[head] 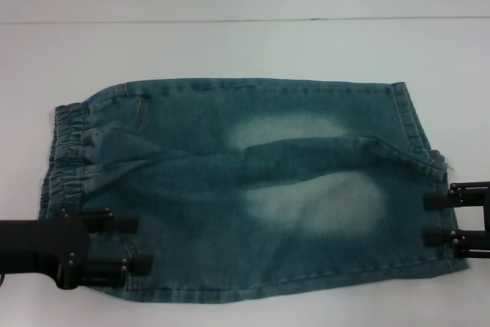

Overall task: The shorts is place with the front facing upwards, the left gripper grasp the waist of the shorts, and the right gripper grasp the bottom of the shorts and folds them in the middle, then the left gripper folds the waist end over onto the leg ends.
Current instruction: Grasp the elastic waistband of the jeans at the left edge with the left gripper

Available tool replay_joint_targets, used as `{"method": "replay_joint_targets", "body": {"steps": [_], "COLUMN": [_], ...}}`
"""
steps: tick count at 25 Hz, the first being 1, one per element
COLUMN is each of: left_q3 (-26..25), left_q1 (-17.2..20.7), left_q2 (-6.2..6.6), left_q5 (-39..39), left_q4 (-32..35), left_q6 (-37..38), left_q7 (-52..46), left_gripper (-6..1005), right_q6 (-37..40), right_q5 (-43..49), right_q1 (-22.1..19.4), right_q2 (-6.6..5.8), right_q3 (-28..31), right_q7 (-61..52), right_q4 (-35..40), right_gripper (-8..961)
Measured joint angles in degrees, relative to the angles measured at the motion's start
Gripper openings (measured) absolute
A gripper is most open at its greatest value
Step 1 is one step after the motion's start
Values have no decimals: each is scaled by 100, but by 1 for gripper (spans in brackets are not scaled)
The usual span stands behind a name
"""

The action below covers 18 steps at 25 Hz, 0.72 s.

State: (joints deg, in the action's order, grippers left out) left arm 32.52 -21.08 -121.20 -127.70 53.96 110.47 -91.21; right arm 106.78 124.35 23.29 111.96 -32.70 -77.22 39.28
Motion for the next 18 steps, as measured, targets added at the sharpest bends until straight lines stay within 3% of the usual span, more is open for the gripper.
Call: {"method": "replay_joint_targets", "body": {"steps": [11, 18], "left_q3": [-106, -737], "left_q1": [19, 66], "left_q2": [29, 109], "left_q5": [-287, -979], "left_q4": [124, 598], "left_q6": [-43, -28], "left_q7": [-267, -684], "left_gripper": [821, 819], "right_q6": [0, 0], "right_q5": [2, 1], "right_q1": [0, 1], "right_q2": [0, -1], "right_q3": [-1, -9], "right_q7": [64, 88], "right_q4": [0, 0], "right_gripper": [620, 620]}}
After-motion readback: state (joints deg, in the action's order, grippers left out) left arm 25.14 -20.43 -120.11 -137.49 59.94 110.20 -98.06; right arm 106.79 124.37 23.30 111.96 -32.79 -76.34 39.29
